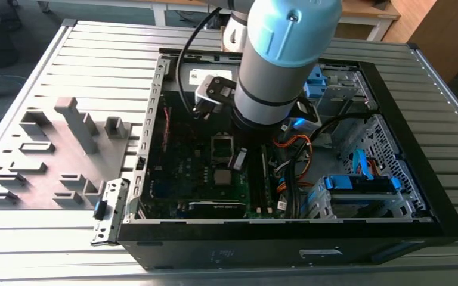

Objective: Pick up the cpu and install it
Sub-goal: 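Close the cpu cover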

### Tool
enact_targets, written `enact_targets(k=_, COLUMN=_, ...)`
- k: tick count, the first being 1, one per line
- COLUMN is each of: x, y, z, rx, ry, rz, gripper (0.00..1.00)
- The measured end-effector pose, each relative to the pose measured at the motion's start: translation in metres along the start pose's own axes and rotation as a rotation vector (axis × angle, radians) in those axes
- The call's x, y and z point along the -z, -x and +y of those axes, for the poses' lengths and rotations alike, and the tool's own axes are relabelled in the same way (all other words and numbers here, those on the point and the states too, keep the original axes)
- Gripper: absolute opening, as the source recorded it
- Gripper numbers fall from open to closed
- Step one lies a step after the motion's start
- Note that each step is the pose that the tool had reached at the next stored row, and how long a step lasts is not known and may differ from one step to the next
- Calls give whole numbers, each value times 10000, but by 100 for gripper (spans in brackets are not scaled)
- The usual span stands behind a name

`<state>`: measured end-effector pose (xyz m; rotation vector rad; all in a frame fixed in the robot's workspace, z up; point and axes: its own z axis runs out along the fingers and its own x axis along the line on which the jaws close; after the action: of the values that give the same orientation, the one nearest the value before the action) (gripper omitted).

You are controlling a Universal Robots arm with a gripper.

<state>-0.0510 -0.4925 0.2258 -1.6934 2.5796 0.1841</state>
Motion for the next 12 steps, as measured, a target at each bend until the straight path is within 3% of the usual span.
enact_targets(k=8, x=-24, y=85, z=19, rx=-182, ry=-20, rz=-11, gripper=11)
enact_targets(k=12, x=-45, y=106, z=-5, rx=-375, ry=-41, rz=-26, gripper=11)
